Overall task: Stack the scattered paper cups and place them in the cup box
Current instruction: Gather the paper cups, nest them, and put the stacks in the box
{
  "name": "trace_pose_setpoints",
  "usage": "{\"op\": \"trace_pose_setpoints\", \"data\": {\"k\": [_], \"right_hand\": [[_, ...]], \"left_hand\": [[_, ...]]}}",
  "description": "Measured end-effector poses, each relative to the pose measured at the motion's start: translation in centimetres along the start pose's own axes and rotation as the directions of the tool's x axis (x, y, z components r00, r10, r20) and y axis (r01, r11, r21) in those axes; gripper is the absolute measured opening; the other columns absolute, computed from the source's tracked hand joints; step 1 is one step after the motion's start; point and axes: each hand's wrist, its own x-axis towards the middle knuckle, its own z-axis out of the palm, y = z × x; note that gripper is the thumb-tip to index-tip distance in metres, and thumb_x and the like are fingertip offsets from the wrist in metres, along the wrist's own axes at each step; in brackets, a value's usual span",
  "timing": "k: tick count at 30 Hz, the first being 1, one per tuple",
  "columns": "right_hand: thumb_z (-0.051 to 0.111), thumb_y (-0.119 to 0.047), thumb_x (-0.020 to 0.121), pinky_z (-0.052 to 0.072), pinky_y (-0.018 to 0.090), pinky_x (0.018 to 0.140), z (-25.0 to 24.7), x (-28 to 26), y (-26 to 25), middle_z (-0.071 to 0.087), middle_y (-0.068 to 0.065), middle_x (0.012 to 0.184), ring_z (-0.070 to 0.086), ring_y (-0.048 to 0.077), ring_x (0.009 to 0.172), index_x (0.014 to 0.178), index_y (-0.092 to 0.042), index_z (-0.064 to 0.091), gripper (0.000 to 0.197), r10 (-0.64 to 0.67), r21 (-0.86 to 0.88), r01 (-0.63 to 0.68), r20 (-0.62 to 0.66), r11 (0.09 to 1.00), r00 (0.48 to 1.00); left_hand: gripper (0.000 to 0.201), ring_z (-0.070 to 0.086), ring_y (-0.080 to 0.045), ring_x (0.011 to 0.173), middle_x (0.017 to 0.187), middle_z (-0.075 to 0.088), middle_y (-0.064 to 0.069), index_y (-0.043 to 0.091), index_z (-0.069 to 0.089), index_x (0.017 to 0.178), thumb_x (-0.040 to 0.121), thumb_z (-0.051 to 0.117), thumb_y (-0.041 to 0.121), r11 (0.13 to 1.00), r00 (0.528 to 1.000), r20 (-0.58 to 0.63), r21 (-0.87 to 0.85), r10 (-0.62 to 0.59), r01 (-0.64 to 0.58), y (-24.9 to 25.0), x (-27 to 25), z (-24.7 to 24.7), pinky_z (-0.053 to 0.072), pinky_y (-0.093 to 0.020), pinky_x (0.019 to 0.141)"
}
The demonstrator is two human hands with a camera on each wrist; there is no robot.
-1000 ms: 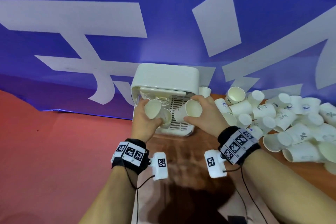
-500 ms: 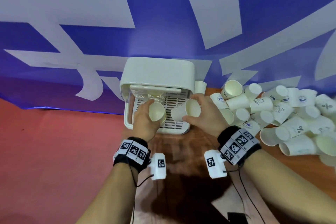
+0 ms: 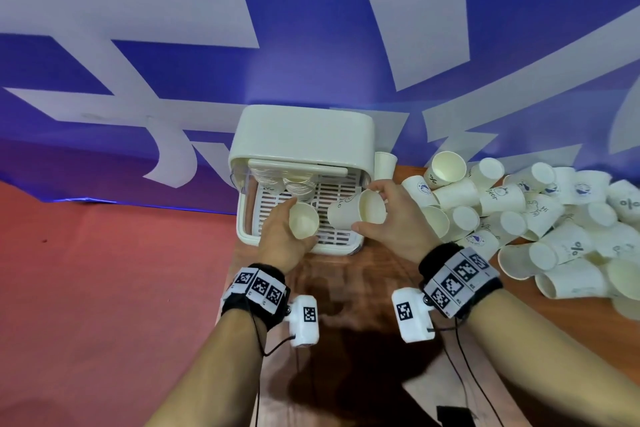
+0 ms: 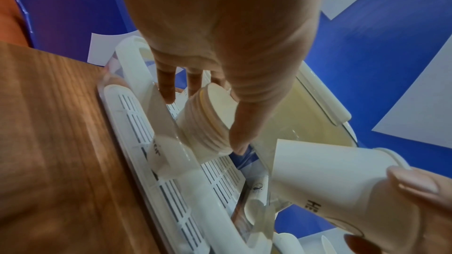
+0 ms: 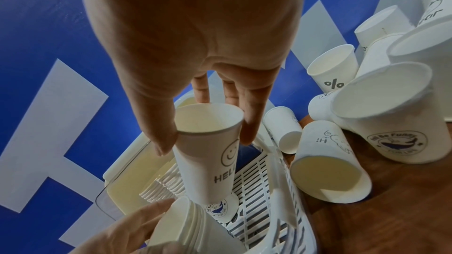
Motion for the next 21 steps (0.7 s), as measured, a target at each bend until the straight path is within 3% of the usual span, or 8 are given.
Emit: {"op": "trace_pose_setpoints", "data": {"k": [5, 11, 16, 18, 21], "right_hand": [[0.086, -0.036, 0.068, 0.045, 0.031, 0.096, 0.0, -0.1, 0.0, 0.050, -0.002, 0.120, 0.050, 0.012, 0.109, 0.126, -0.029, 0.047, 0.071, 0.002, 0.006, -0.002, -0.002, 1.000, 1.000], [0.087, -0.036, 0.067, 0.046, 0.038, 0.099, -0.1, -0.4, -0.3, 0.052, -0.002, 0.120, 0.052, 0.013, 0.110, 0.127, -0.025, 0.048, 0.072, -0.008, 0.022, 0.008, 0.005, 1.000, 1.000], [0.086, -0.040, 0.066, 0.048, 0.039, 0.098, -0.2, -1.0, -1.3, 0.054, -0.006, 0.119, 0.055, 0.012, 0.109, 0.125, -0.027, 0.049, 0.071, -0.043, 0.023, 0.043, -0.005, 0.999, 0.999], [0.086, -0.040, 0.066, 0.048, 0.037, 0.097, -0.1, -1.1, -2.0, 0.054, -0.008, 0.118, 0.055, 0.011, 0.108, 0.124, -0.028, 0.050, 0.069, -0.062, 0.021, 0.062, 0.001, 0.998, 0.998], [0.086, -0.039, 0.065, 0.047, 0.032, 0.097, 0.8, -1.1, -3.4, 0.053, -0.008, 0.121, 0.053, 0.008, 0.108, 0.125, -0.028, 0.050, 0.071, -0.098, 0.015, 0.098, 0.016, 0.995, 0.995]], "left_hand": [[0.085, 0.038, -0.019, 0.136, 0.147, 0.041, -0.002, 0.019, 0.038, 0.148, 0.076, 0.084, 0.024, 0.999, 1.000, 0.007, 0.040, 0.019, -0.020, -0.2, 0.1, 0.1, 0.026, -0.028, 0.114], [0.087, 0.036, -0.023, 0.139, 0.151, 0.040, -0.005, 0.020, 0.035, 0.150, 0.077, 0.082, 0.028, 0.994, 1.000, 0.019, 0.104, 0.014, -0.016, 0.0, 0.4, 0.1, 0.028, -0.039, 0.117], [0.096, 0.037, -0.023, 0.139, 0.151, 0.041, -0.005, 0.018, 0.033, 0.151, 0.072, 0.086, 0.030, 0.998, 1.000, 0.006, 0.064, 0.008, -0.008, 0.3, 0.3, -0.2, 0.029, -0.040, 0.117], [0.097, 0.041, -0.021, 0.135, 0.147, 0.044, -0.004, 0.017, 0.036, 0.149, 0.068, 0.089, 0.029, 1.000, 1.000, -0.018, 0.000, 0.010, -0.010, 0.4, -0.1, -0.6, 0.032, -0.038, 0.115], [0.081, 0.047, -0.018, 0.126, 0.136, 0.049, -0.003, 0.015, 0.047, 0.140, 0.069, 0.087, 0.020, 0.996, 0.998, -0.059, -0.084, 0.016, -0.021, 0.4, -0.9, -1.4, 0.035, -0.028, 0.106]]}}
